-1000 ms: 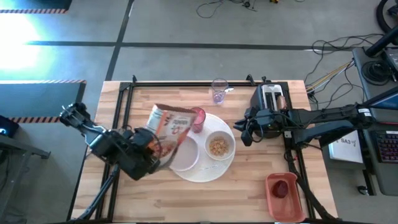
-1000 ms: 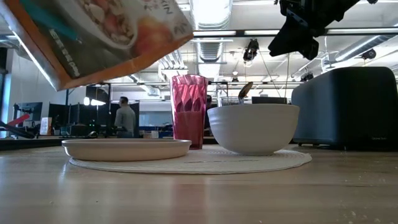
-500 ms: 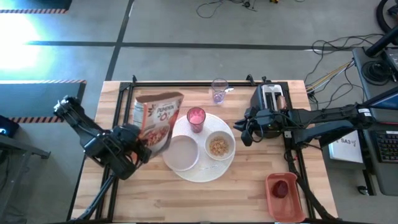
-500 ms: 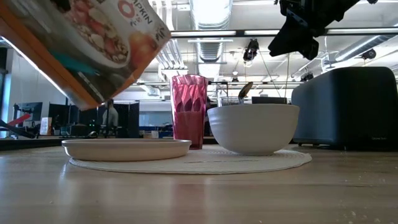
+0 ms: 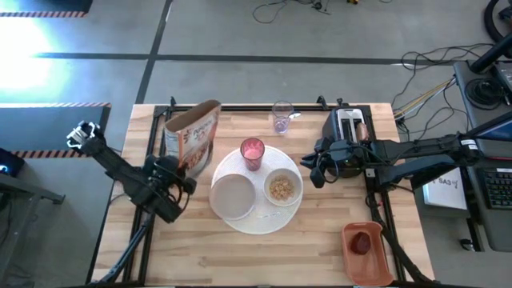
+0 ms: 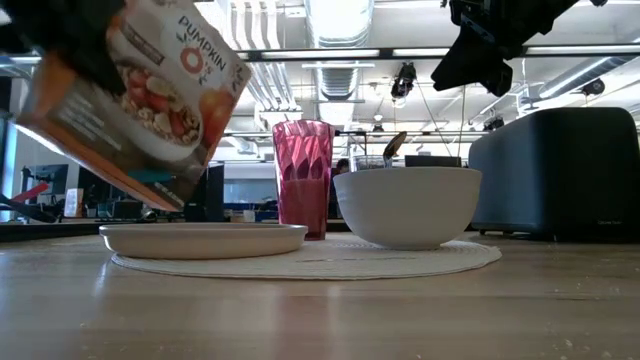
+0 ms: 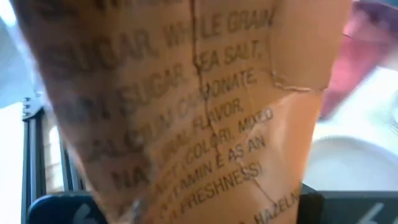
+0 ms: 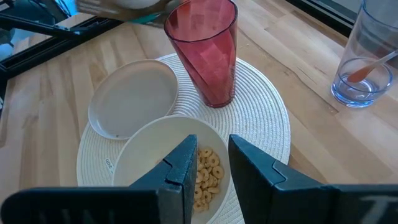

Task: Arrange a breakfast setting
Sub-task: Pour the cereal from the cereal box into the white bowl

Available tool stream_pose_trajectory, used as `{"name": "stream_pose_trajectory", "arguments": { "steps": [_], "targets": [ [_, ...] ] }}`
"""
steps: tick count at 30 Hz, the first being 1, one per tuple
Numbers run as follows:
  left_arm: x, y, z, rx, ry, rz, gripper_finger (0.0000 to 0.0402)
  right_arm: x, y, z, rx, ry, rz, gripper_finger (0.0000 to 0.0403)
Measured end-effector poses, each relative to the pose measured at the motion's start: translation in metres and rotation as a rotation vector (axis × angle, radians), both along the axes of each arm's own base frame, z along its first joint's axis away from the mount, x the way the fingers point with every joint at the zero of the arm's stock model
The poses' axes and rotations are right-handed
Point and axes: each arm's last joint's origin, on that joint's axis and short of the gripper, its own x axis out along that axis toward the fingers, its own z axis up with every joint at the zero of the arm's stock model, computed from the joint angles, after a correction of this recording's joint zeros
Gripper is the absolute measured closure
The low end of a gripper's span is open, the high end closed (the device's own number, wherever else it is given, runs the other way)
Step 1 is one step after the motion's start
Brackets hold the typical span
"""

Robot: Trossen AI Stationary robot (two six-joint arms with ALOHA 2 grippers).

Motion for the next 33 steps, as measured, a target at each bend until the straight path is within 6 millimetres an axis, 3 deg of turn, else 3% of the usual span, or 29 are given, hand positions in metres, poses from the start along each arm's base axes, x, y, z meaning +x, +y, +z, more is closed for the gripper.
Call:
{"name": "stream_pose_trajectory", "arguments": {
  "steps": [11, 21, 28, 33],
  "targets": [
    [-0.013, 0.035, -0.058, 0.143, -0.085, 0.274, 0.0365, 0.0, 0.0, 0.0, 0.0, 0.0, 0.0, 0.0321],
    [-0.014, 0.058, -0.086, 0.258, -0.009, 0.444, 0.0365, 0.0, 0.0, 0.0, 0.0, 0.0, 0.0, 0.0321],
    [-0.005, 0.075, -0.1, 0.326, 0.065, 0.564, 0.0365, 0.0, 0.0, 0.0, 0.0, 0.0, 0.0, 0.0321],
    [0.005, 0.085, -0.115, 0.347, 0.022, 0.61, 0.0365, 0.0, 0.0, 0.0, 0.0, 0.001, 0.0, 0.0321]
  ]
}}
